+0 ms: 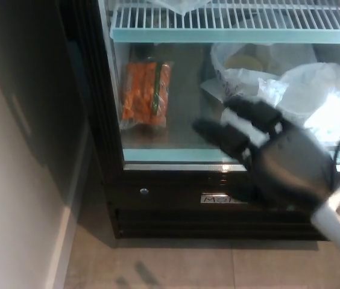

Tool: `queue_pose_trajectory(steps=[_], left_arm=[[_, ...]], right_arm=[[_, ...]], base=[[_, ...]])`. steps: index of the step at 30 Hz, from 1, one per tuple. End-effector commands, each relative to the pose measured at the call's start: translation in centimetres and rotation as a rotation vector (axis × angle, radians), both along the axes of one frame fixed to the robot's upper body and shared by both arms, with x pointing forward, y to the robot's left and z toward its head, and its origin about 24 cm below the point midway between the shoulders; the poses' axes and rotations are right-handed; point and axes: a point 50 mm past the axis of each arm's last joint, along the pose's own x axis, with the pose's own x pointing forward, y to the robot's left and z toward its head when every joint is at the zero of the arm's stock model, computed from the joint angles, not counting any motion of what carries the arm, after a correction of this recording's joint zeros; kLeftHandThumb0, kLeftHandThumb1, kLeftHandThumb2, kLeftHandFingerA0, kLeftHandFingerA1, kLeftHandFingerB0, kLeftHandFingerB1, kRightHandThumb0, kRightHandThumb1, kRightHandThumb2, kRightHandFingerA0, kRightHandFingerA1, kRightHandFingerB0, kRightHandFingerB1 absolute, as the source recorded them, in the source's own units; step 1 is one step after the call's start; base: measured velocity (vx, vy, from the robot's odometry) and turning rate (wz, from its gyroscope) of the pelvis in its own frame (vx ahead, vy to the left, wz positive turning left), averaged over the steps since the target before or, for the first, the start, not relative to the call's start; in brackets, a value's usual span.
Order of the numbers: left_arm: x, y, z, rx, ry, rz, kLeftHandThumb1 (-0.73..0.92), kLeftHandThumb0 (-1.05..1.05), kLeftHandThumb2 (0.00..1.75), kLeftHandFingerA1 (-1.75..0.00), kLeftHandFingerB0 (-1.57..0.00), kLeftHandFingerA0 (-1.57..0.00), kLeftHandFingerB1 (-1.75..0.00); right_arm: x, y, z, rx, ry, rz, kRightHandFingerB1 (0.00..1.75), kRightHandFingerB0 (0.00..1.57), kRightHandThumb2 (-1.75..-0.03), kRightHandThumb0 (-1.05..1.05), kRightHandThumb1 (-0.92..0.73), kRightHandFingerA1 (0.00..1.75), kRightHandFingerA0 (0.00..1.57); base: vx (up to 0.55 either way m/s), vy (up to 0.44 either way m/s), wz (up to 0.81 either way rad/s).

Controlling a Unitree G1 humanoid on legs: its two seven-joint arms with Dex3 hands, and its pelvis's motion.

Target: The robot stands in front of a refrigerator with an opened door and closes the door by swing its right hand at the door

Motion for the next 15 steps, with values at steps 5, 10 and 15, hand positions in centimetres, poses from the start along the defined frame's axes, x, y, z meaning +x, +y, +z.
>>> queue_pose_trajectory(steps=[5,10,15], left_arm=[[-0.5,0.4,-0.1,0.015,0.014,0.007,0.61,-0.48,0.94,-0.54,-0.28,-0.4,-0.47],[-1.1,0.5,-0.2,0.019,0.025,0.012,0.61,-0.48,0.94,-0.54,-0.28,-0.4,-0.47],[-2.5,0.8,-0.5,0.002,0.04,0.035,0.75,-0.5,0.63,-0.37,-0.38,-0.44,-0.34]], right_arm=[[-6.3,-5.0,-8.8,0.081,0.249,-0.167,0.46,0.0,-1.09,-0.34,-0.56,0.48,0.0],[-8.1,-8.3,-13.7,0.088,0.433,-0.389,0.46,0.0,-1.1,-0.33,-0.58,0.48,0.0],[-11.9,-12.5,-19.3,0.111,0.666,-0.701,0.3,0.26,-0.66,-0.63,-0.86,0.3,0.24]], base=[[0.0,0.0,0.0],[0.0,0.0,0.0],[0.0,0.0,0.0]])
